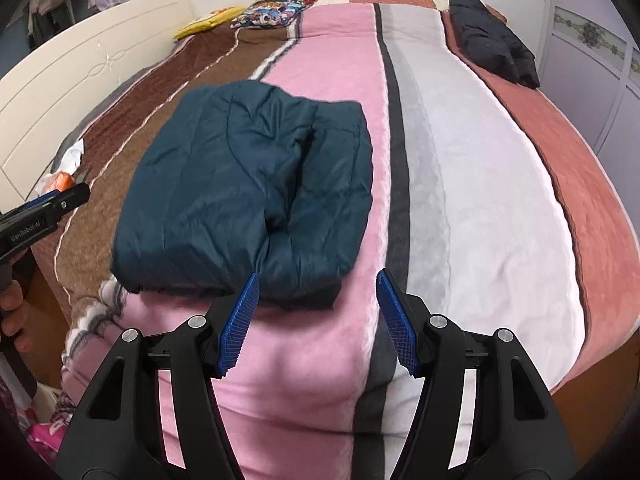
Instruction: Fold large clothes
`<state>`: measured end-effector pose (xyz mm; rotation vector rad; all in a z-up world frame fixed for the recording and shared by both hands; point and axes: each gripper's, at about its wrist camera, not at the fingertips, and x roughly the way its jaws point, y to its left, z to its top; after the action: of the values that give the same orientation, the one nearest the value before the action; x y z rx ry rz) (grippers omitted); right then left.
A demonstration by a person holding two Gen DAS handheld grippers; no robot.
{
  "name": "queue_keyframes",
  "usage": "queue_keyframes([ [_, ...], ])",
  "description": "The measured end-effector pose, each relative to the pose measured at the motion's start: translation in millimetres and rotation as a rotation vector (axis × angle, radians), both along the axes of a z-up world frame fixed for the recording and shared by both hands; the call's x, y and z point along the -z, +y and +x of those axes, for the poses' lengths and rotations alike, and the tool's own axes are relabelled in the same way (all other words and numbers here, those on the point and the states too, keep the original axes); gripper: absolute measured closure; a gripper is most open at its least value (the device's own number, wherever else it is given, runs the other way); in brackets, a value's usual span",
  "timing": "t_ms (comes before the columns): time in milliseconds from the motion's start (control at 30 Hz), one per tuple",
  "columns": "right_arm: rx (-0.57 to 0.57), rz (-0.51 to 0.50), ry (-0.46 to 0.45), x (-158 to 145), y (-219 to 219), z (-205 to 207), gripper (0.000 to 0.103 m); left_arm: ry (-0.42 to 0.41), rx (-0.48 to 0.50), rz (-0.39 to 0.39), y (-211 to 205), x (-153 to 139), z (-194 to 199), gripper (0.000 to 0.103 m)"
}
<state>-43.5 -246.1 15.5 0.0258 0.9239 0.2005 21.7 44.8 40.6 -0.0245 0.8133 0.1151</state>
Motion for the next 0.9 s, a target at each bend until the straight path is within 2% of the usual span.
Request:
queue_keyframes([
  [167, 0.009, -0.002, -0.001, 5.0, 1.7, -9.8, 0.042, -0.002, -0.017, 0.001, -2.7, 2.5, -10.4, 0.041],
  [433, -0.035, -0.023, 0.006, 10.3, 12.2, -19.2, 0.042, -0.008, -0.009, 0.015, -9.4, 2.7, -19.5, 0.047],
  [900, -0.072, -0.047, -0.005, 11.1, 20.0, -24.3, 0.042, -0.04, -0.028, 0.037, -12.4, -3.5, -29.0, 0.048],
])
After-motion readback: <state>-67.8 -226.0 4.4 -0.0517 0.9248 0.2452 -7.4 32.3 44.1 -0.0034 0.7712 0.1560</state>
